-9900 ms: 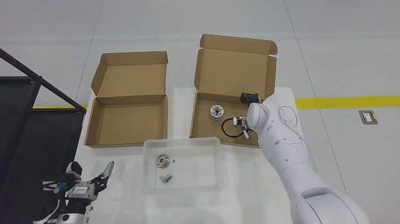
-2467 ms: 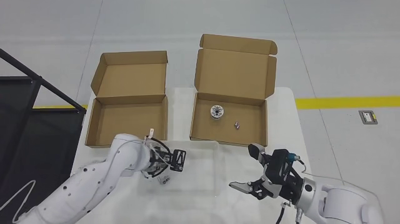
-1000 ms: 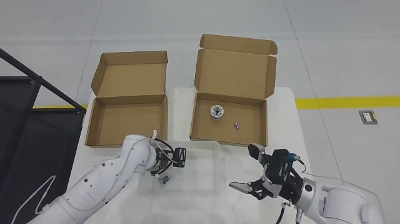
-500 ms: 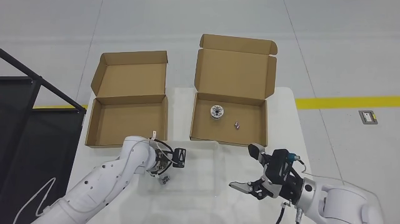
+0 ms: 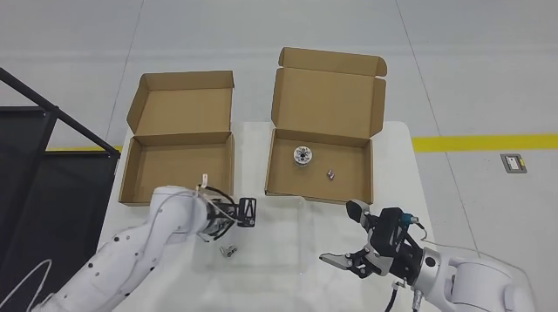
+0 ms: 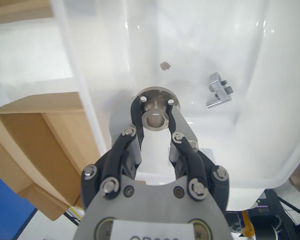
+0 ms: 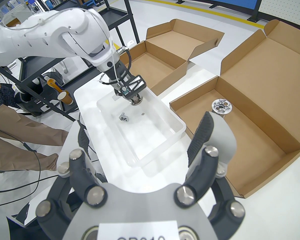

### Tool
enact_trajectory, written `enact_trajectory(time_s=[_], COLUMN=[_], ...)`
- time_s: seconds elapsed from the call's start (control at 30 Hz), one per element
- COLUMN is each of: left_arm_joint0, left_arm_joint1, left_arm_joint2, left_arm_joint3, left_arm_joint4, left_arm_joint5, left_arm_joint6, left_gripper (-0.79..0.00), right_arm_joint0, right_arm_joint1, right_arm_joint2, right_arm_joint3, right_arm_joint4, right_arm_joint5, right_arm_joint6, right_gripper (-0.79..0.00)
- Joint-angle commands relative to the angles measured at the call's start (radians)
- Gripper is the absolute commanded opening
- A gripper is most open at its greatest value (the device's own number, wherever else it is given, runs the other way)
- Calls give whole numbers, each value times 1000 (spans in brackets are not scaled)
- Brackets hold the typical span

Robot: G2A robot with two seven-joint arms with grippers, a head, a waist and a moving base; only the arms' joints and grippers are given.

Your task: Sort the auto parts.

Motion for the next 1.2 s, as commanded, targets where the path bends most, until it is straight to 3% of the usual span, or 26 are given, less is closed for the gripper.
enact_trajectory(time_s=[0.0,0.2,0.33,0.53,0.7,1.17], left_arm_joint0=[41,194,330,525,645,654], left_arm_joint1=[23,82,115,136,138,136], left_arm_joint2=[-77,-301,-492,-721,-861,-852], left_arm_joint3=[-63,-213,-282,-256,-194,-179], left_arm_joint4=[-15,-25,11,67,14,30], left_arm_joint5=[7,60,147,305,357,378], left_arm_joint6=[12,76,178,367,554,557], left_gripper=[-785,-785,-785,-785,-785,-785], right_arm_joint0=[0,0,0,0,0,0], right_arm_joint1=[0,0,0,0,0,0], right_arm_joint2=[0,0,0,0,0,0], right_arm_joint3=[0,0,0,0,0,0], right_arm_joint4=[0,0,0,0,0,0], right_arm_joint5=[0,0,0,0,0,0], right_arm_joint6=[0,0,0,0,0,0], right_gripper=[0,0,0,0,0,0])
